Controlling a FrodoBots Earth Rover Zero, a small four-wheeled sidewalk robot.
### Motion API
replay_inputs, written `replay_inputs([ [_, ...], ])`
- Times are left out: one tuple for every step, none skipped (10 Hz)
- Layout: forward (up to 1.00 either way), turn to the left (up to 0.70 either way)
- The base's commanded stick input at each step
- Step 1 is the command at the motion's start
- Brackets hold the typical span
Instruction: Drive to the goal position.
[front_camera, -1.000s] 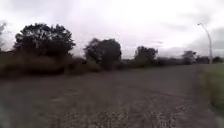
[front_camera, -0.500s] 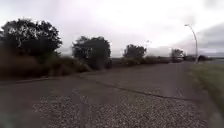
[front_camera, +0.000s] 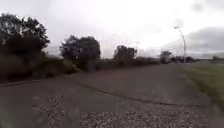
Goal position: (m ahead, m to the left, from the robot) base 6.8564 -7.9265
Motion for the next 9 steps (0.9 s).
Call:
replay_inputs([
  [0.7,0.0],
  [0.7,0.0],
  [0.7,0.0],
  [0.7,0.0],
  [0.7,-0.11],
  [0.7,-0.27],
  [0.7,-0.35],
  [0.7,-0.35],
  [0.7,-0.35],
])
